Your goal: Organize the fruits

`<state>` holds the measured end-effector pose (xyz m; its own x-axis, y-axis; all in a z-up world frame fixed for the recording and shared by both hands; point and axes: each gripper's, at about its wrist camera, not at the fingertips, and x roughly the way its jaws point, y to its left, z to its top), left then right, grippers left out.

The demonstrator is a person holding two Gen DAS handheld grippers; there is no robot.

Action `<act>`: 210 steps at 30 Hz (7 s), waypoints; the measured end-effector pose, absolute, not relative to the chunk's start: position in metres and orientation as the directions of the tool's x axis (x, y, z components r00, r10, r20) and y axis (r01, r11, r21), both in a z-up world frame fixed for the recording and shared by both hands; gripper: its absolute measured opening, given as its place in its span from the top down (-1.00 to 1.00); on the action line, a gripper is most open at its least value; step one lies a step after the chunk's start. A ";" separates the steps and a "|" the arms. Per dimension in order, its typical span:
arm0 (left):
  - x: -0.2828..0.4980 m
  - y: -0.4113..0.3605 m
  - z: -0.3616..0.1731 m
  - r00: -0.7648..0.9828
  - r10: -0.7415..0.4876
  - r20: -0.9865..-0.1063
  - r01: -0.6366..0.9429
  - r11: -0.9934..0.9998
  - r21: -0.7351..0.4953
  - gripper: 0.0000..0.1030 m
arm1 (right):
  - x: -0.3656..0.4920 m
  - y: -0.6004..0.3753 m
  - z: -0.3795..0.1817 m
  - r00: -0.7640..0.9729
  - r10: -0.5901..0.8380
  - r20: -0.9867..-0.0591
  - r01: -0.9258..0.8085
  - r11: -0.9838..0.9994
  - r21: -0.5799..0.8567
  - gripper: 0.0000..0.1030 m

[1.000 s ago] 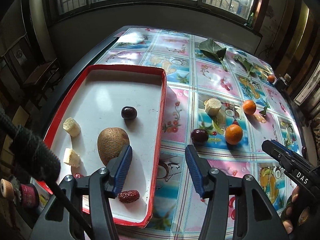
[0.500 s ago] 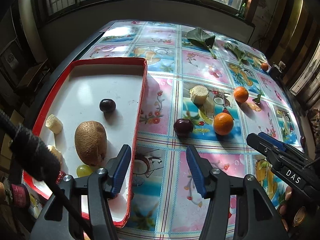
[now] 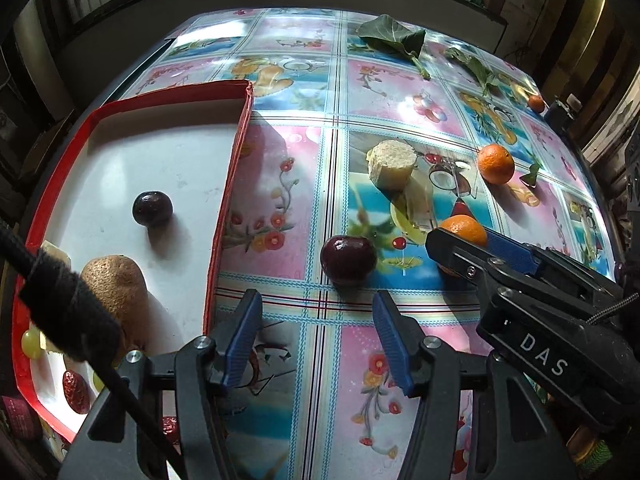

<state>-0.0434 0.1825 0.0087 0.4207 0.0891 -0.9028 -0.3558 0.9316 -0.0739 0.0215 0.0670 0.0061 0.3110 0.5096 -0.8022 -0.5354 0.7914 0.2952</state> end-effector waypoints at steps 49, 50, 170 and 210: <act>-0.083 0.202 0.046 0.520 0.209 -0.828 -0.412 0.911 -0.029 0.42 | -0.029 0.033 0.070 0.418 0.570 -0.707 -0.543 0.781 0.308 0.26; -0.084 0.205 0.047 0.520 0.212 -0.828 -0.415 0.909 -0.028 0.42 | -0.029 0.036 0.071 0.416 0.570 -0.708 -0.546 0.780 0.306 0.26; -0.053 0.190 0.057 0.478 0.149 -0.865 -0.411 0.909 -0.071 -0.29 | 0.020 0.016 0.035 0.381 0.520 -0.765 -0.513 0.807 0.293 0.06; 0.057 0.159 0.000 0.421 0.167 -0.892 -0.356 0.935 0.007 -0.12 | 0.099 0.023 0.006 0.440 0.454 -0.775 -0.478 0.849 0.226 0.25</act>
